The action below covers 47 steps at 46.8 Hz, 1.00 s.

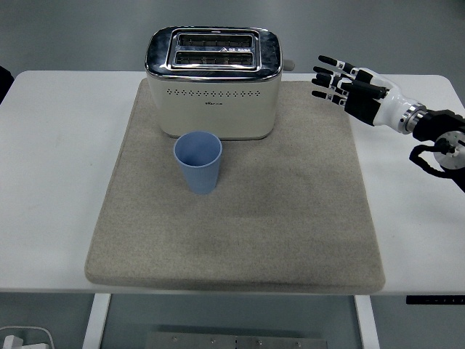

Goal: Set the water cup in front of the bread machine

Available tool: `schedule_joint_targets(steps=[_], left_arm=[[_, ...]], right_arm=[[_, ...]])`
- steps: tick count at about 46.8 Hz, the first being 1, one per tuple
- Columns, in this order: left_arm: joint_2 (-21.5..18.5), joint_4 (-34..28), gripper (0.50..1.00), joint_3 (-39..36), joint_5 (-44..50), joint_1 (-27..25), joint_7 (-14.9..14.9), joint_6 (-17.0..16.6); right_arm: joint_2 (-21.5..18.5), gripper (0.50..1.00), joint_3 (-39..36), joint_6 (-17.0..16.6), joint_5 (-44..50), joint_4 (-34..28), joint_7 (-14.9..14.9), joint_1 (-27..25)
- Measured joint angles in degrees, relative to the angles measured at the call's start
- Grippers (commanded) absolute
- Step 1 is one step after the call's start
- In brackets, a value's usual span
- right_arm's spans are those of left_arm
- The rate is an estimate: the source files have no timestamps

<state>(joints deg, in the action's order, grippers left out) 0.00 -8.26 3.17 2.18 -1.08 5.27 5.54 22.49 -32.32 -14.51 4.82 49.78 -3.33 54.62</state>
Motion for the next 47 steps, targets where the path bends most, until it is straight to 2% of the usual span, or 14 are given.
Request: schedule_joint_targets(steps=[9, 21, 47], left_arm=[[0.00, 0.00, 1.000, 0.00, 0.00, 0.01, 0.00, 0.00], [0.00, 0.00, 1.000, 0.00, 0.00, 0.00, 0.00, 0.00], [0.00, 0.00, 1.000, 0.00, 0.00, 0.00, 0.00, 0.00]], right_arm=[[-3.25, 0.928, -0.08, 0.02, -0.12, -2.95, -0.32, 1.48], [-4.82, 0.928, -0.67, 0.29, 0.46, -5.42, 0.34, 1.29], [-5.27, 0.928, -1.30, 0.46, -2.60, -8.23, 0.45, 0.41]])
